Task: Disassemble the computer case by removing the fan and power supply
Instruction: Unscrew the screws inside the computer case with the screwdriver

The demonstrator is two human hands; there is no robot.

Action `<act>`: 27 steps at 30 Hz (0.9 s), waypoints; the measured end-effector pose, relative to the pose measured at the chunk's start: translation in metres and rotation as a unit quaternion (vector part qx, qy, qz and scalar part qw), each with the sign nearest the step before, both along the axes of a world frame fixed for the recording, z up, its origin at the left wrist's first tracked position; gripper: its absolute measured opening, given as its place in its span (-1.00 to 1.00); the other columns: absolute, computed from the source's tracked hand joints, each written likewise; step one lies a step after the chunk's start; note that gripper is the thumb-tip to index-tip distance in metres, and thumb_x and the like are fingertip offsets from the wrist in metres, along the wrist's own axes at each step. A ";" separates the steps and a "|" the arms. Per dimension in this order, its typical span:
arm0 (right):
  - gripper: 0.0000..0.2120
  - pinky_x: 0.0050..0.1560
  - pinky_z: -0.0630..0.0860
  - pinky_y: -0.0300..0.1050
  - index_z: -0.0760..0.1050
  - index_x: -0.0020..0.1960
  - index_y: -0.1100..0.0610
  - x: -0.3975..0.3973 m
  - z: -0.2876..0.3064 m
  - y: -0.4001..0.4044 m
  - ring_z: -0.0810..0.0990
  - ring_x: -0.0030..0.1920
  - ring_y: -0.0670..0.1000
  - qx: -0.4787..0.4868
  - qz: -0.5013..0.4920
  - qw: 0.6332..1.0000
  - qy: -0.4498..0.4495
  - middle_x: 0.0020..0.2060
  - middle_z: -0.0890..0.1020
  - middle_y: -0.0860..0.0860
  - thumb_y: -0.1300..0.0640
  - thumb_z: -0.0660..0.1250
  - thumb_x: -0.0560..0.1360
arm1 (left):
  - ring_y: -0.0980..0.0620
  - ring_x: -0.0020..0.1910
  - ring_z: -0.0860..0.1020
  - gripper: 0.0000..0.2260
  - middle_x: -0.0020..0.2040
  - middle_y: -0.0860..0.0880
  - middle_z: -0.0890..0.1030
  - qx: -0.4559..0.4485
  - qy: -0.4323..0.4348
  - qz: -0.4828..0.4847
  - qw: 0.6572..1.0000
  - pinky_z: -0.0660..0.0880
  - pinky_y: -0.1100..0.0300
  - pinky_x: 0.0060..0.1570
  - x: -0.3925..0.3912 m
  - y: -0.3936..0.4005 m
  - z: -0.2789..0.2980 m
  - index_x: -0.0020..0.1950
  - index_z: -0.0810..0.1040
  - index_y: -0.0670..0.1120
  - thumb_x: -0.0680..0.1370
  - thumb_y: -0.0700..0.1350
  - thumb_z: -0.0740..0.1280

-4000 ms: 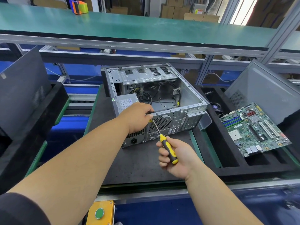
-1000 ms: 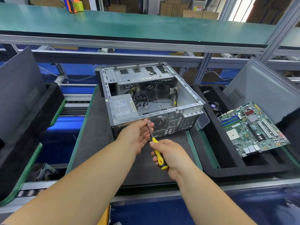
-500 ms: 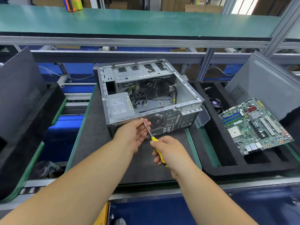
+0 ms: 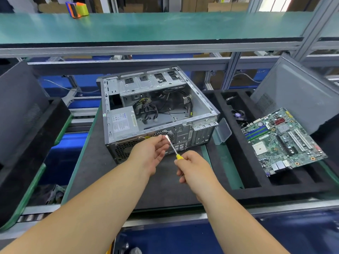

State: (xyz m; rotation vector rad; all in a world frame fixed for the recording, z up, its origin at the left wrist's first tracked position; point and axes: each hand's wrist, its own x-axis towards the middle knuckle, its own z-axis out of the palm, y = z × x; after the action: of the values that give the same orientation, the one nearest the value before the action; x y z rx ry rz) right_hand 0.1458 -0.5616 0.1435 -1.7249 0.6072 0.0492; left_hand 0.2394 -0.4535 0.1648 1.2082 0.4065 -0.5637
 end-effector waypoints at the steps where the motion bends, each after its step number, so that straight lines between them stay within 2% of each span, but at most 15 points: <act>1: -0.89 -0.22 0.53 -0.03 0.48 -0.16 -0.01 -0.002 0.000 -0.007 0.54 -0.47 -0.11 -0.002 -0.006 1.000 -0.006 -0.40 0.62 -0.08 -0.02 0.23 0.45 | 0.16 -0.32 0.59 -0.83 -0.32 0.04 0.69 0.012 -0.006 -0.007 1.000 0.48 0.34 -0.29 -0.001 -0.006 0.000 -0.12 0.62 -0.10 0.61 -0.13 0.29; 4: -0.87 -0.27 0.40 -0.08 0.47 -0.16 0.01 -0.006 0.001 -0.030 0.49 -0.46 -0.07 0.021 -0.039 0.999 -0.032 -0.34 0.62 -0.04 -0.02 0.21 0.45 | 0.14 -0.39 0.49 -0.80 -0.38 0.04 0.60 0.077 -0.057 -0.096 0.991 0.38 0.30 -0.32 -0.009 -0.029 -0.003 -0.17 0.57 -0.10 0.62 -0.15 0.25; 7: -0.81 -0.38 0.31 -0.15 0.51 -0.15 0.07 -0.010 0.004 -0.054 0.39 -0.48 -0.07 0.054 -0.080 0.993 -0.074 -0.38 0.57 -0.05 -0.05 0.31 0.37 | 0.15 -0.44 0.43 -0.78 -0.40 0.04 0.55 0.093 -0.126 -0.245 0.957 0.32 0.29 -0.36 -0.025 -0.053 -0.007 -0.23 0.55 -0.09 0.60 -0.18 0.25; 9: -0.86 -0.42 0.31 -0.16 0.57 -0.13 0.07 -0.013 0.003 -0.070 0.43 -0.43 -0.06 0.055 -0.102 0.989 -0.093 -0.40 0.58 -0.06 0.00 0.37 0.41 | 0.15 -0.45 0.41 -0.77 -0.41 0.05 0.52 0.094 -0.153 -0.302 0.936 0.34 0.31 -0.36 -0.033 -0.068 -0.010 -0.26 0.54 -0.08 0.58 -0.19 0.24; 11: -0.97 -0.41 0.34 -0.18 0.61 -0.09 0.03 -0.017 0.000 -0.084 0.49 -0.40 -0.10 0.039 -0.117 0.988 -0.097 -0.38 0.61 -0.07 0.09 0.40 0.49 | 0.15 -0.43 0.42 -0.76 -0.40 0.05 0.51 0.092 -0.167 -0.322 0.927 0.38 0.33 -0.35 -0.036 -0.082 -0.012 -0.26 0.53 -0.09 0.60 -0.20 0.21; 15: -0.92 -0.50 0.31 -0.24 0.65 -0.10 0.05 -0.028 -0.007 -0.108 0.41 -0.48 -0.12 0.056 -0.118 0.986 -0.103 -0.36 0.61 -0.03 0.16 0.39 0.53 | 0.15 -0.40 0.42 -0.73 -0.41 0.06 0.52 0.072 -0.160 -0.337 0.925 0.39 0.30 -0.28 -0.040 -0.102 -0.019 -0.25 0.54 -0.10 0.62 -0.20 0.19; 20: -0.91 -0.51 0.30 -0.23 0.58 -0.16 0.08 -0.035 -0.013 -0.131 0.33 -0.54 -0.09 0.066 -0.112 0.987 -0.096 -0.37 0.62 -0.01 0.17 0.40 0.52 | 0.16 -0.39 0.42 -0.75 -0.39 0.06 0.51 0.059 -0.131 -0.355 0.924 0.38 0.29 -0.25 -0.043 -0.121 -0.027 -0.20 0.56 -0.10 0.64 -0.17 0.21; 24: -0.90 -0.36 0.35 -0.14 0.57 -0.18 0.03 -0.035 -0.026 -0.152 0.40 -0.43 -0.06 -0.026 -0.147 0.988 -0.051 -0.36 0.57 -0.04 0.12 0.41 0.51 | 0.14 -0.40 0.41 -0.73 -0.40 0.06 0.52 0.108 -0.146 -0.372 0.910 0.37 0.28 -0.27 -0.042 -0.130 -0.031 -0.21 0.57 -0.09 0.65 -0.10 0.22; 27: -0.91 -0.33 0.37 -0.12 0.55 -0.18 0.03 -0.035 -0.041 -0.169 0.42 -0.36 0.00 -0.070 -0.173 0.982 -0.013 -0.34 0.57 -0.02 0.13 0.39 0.50 | 0.16 -0.41 0.42 -0.74 -0.40 0.07 0.53 0.140 -0.158 -0.374 0.903 0.37 0.27 -0.25 -0.037 -0.132 -0.034 -0.22 0.57 -0.08 0.64 -0.11 0.22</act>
State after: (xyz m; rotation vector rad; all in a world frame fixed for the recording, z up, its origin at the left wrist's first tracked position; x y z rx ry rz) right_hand 0.1112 -0.7301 0.1029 -1.7278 0.9001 -0.2672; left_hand 0.2023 -0.5857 0.1311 1.7080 -0.2948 -0.9652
